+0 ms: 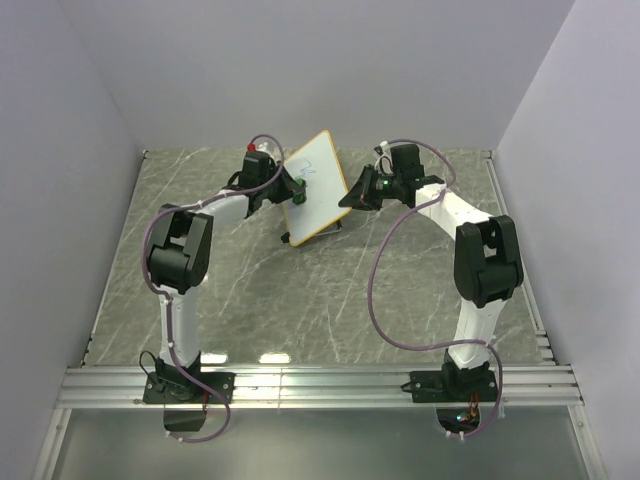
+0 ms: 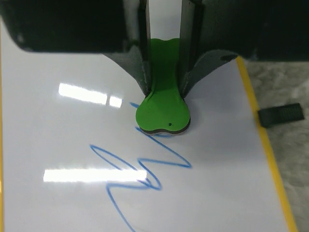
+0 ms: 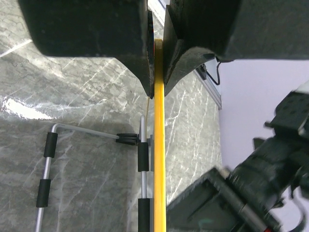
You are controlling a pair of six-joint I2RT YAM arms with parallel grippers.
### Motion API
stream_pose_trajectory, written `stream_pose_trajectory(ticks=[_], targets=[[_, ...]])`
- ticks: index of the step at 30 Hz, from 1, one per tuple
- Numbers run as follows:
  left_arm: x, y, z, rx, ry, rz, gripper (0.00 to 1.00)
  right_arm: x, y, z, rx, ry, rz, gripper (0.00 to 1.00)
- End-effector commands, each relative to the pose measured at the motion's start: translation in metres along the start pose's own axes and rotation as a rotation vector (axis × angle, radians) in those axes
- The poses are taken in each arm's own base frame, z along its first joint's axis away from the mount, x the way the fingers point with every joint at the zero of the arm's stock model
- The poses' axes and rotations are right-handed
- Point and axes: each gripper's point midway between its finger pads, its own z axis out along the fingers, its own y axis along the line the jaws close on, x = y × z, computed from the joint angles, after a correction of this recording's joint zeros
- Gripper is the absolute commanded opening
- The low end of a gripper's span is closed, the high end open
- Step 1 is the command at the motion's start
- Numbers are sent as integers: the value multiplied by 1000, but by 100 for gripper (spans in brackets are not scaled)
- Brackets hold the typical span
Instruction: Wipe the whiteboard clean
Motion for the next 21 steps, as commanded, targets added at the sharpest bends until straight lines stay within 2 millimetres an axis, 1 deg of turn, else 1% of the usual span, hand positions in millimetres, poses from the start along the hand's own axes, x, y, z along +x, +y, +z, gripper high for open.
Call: stream_pose_trajectory(ticks=[1, 3, 5, 6, 7, 8, 10, 11, 12, 14, 15, 17, 18, 19, 20, 21], targets=[[120, -76, -22, 170, 375, 119, 0, 30, 30, 7, -89, 125, 32, 0], [134, -96, -27, 203, 418, 103, 0, 28, 30, 9, -91, 120, 40, 0], [138, -117, -32, 277, 442, 78, 0, 28, 31, 10, -96, 118, 37, 0], [141, -122, -33, 283, 450, 64, 0, 28, 31, 10, -98, 120, 36, 0], [138, -126, -33, 294, 444, 66, 0, 28, 32, 10, -99, 121, 36, 0], [138, -127, -32, 292, 441, 68, 0, 27, 31, 9, -99, 118, 37, 0], [137, -120, -27, 259, 445, 72, 0, 27, 31, 9, -97, 118, 33, 0], [136, -115, -24, 236, 441, 70, 0, 28, 31, 8, -96, 119, 34, 0], [133, -104, -19, 213, 439, 55, 0, 29, 32, 7, -96, 121, 28, 0], [125, -91, -13, 190, 423, 37, 0, 31, 30, 5, -89, 122, 27, 0], [115, -74, -7, 160, 411, 15, 0, 31, 30, 5, -87, 123, 20, 0], [100, -57, 2, 128, 391, -4, 0, 34, 29, 3, -80, 127, 21, 0], [91, -32, 11, 81, 381, -20, 0, 35, 29, 2, -78, 128, 15, 0], [79, -27, 16, 64, 371, -23, 0, 37, 28, 2, -73, 132, 18, 0], [73, -16, 21, 39, 372, -27, 0, 38, 28, 1, -74, 133, 16, 0], [69, 11, 32, -14, 370, -40, 0, 38, 28, 0, -73, 133, 16, 0]])
